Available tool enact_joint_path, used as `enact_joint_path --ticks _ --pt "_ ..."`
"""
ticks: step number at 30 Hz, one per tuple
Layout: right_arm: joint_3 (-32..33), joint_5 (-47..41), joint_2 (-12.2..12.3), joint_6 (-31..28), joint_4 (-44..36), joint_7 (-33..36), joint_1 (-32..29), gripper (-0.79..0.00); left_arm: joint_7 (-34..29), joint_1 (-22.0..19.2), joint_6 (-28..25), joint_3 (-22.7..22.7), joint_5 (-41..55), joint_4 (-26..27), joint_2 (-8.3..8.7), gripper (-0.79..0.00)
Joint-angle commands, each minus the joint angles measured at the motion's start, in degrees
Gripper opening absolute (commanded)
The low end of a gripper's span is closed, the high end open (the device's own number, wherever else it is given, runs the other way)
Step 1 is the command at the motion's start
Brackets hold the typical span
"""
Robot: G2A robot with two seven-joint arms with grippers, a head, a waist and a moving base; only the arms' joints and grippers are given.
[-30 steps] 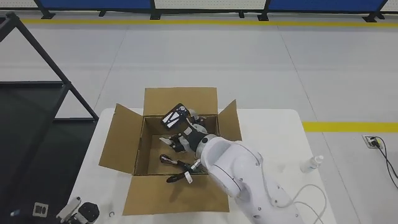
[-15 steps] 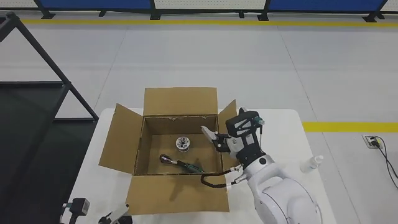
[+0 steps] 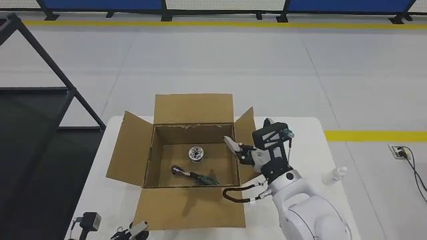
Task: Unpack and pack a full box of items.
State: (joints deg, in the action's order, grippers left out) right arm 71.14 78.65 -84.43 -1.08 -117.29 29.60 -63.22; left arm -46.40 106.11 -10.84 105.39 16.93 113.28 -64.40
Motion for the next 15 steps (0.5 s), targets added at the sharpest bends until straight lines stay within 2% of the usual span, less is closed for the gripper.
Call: enact_joint_path --ticks 1,13,14,15 --pt "0.8 0.0 0.1 0.1 -0.5 -0.1 -0.7 0.000 0.2 0.0 -0.4 -0.1 0.5 0.0 0.00 -0.785" --pt "7.0 1.0 0.8 4.9 -4.8 -0.5 -7.8 0.000 1.3 -0.2 -0.5 0.2 0.9 -0.4 0.20 -0.785" --pt "7.7 1.2 0.9 5.2 -5.4 -0.5 -8.8 0.000 1.3 -0.2 -0.4 0.2 0.7 -0.4 0.22 -0.570" --pt "8.5 1.2 1.0 5.6 -6.1 -0.5 -9.8 0.000 1.2 -0.2 -0.1 0.3 0.2 -0.4 0.27 -0.203"
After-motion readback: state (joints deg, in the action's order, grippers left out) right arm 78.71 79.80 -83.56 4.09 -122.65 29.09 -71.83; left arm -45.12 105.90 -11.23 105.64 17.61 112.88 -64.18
